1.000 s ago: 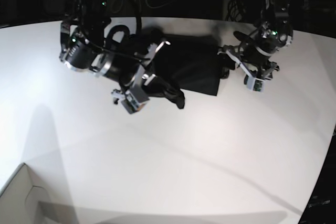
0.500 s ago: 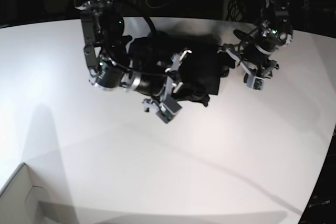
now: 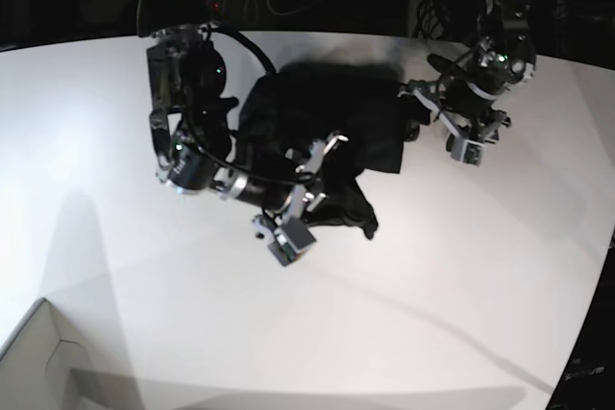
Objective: Layout the t-shirt on the table in an organized manner, then fold the t-shirt properly
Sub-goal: 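Fold the held end with the right gripper over onto the folded stack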
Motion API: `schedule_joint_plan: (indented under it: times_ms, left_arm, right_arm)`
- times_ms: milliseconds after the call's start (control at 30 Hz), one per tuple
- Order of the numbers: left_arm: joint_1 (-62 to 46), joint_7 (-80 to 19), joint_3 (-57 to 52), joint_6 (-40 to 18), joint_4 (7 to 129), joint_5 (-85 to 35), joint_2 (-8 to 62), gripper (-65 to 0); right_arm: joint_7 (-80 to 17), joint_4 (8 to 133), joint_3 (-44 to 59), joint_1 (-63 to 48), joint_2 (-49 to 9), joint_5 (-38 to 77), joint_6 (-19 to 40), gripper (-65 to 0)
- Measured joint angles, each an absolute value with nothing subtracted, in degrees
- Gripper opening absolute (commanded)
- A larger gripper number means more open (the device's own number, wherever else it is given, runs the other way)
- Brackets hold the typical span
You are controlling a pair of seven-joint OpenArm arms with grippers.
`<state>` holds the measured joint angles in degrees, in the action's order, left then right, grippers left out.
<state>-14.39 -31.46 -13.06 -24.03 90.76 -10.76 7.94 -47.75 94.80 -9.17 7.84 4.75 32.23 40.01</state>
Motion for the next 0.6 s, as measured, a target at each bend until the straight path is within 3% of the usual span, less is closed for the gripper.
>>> schedule_joint_plan:
  times_ms: [167,600]
  left_arm:
    - [-14.37,-31.42,-13.06,-24.01,90.76,-10.76,8.1,-20.6]
    - [-14.76,-31.27,-13.47,-24.18,94.19,-10.72,8.58,-20.6]
  right_arm:
    - [-47.13,93.12,-13.15,6.74,7.84,32.1,39.81,-65.0]
    - [-38.61,80.62,-17.06,8.38,7.62,32.1,39.64,-65.0]
